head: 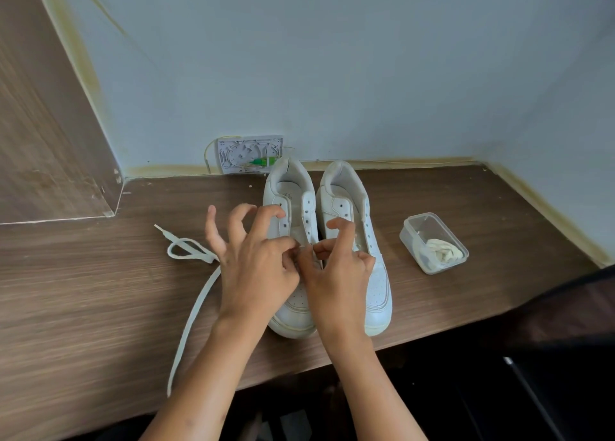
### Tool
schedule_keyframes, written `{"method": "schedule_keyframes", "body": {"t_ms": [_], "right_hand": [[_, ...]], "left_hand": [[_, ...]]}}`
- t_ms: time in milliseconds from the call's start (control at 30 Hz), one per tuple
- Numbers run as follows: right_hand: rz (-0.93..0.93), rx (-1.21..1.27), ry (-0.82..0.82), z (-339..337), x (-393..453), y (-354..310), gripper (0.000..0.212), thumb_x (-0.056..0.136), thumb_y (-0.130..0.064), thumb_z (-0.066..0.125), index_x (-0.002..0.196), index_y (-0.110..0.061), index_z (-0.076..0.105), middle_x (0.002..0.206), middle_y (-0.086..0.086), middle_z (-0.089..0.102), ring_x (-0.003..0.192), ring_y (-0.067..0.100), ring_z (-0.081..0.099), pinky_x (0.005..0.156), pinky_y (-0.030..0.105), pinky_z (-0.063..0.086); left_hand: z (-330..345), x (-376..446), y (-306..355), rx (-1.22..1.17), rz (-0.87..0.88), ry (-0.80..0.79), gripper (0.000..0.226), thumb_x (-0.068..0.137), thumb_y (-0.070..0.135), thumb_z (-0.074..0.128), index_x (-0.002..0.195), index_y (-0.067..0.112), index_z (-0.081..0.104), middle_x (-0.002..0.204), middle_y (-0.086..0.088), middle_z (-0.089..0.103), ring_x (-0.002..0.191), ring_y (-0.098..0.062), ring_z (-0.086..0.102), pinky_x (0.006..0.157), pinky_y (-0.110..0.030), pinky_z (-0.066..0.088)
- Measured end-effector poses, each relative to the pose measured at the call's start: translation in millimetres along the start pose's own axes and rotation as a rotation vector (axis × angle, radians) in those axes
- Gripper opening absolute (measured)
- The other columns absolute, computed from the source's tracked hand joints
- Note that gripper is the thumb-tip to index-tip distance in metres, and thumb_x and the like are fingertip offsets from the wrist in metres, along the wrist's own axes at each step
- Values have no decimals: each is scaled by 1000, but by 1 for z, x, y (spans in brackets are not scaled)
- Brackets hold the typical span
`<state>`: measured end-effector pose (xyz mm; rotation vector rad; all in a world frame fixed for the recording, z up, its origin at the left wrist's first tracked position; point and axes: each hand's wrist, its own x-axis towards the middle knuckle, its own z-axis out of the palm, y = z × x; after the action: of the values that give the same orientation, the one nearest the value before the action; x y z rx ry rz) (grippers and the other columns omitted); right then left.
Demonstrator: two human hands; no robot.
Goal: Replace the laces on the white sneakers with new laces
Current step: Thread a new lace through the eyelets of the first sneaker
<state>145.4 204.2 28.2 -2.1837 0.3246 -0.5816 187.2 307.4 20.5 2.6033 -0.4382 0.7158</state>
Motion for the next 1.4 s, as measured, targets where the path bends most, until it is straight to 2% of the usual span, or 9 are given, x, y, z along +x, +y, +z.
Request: {"method": "schedule_keyframes", "body": {"t_ms": [233,367,500,633,867,1000,1133,1267,1400], "right_hand": [[-18,8,6,4,-6,12,33,91,-32,63,113,-38,40,85,-14,66,94,11,60,93,13,27],[-106,14,7,-2,-2,19,10,96,-23,59,103,-23,66,77,-14,67,76,8,65,85,34,49],[-145,-160,15,1,4,20,13,94,-12,61,89,-23,65,86,-11,63,79,11,56,79,25,29],[-147,-360,152,-5,10,23,18,87,-3,60,87,-21,62,93,-5,57,86,16,38,76,33,24],[221,-397,409,-56,30,47,13,90,-7,61,94,-19,62,113,6,52,105,29,35,87,44,24],[10,-407,203,-41,25,36,21,91,-37,65,110,-28,64,128,3,45,118,28,32,93,43,23],[-195,-435,-34,-17,16,29,13,91,-47,60,95,-36,65,133,-5,43,125,27,29,103,46,19],[-181,-451,94,-19,18,32,6,88,-27,68,87,-33,66,129,-4,48,123,28,32,102,52,22],[115,-449,392,-43,29,42,14,83,-13,71,85,-26,67,124,3,52,120,35,35,100,55,24]], "left_hand": [[10,-2,-1,-120,47,84,27,60,5,82,65,31,74,116,11,63,119,-29,39,110,-65,14],[16,1,-7,-210,11,77,29,63,10,87,68,35,74,117,11,63,118,-28,39,104,-68,21],[16,2,-10,-215,24,25,27,64,13,88,71,35,76,123,10,62,118,-29,39,103,-68,22],[7,7,-23,-240,13,40,14,83,35,72,94,43,76,130,13,58,119,-30,40,103,-65,23],[-13,14,-62,-250,-173,-28,5,80,43,72,84,47,74,111,23,62,115,-26,43,94,-31,11],[-10,12,-65,-268,-92,-178,20,72,67,64,77,50,74,113,28,59,120,-22,38,102,-34,11],[-8,12,-62,-274,-56,-251,28,67,70,56,76,50,73,114,30,58,125,-21,34,109,-44,11],[-10,11,-64,-305,-62,-308,26,66,71,52,75,54,70,116,33,56,126,-17,31,110,-44,9],[-10,10,-65,-332,-63,-358,18,66,67,54,75,57,66,118,36,52,130,-17,27,110,-40,7]]}}
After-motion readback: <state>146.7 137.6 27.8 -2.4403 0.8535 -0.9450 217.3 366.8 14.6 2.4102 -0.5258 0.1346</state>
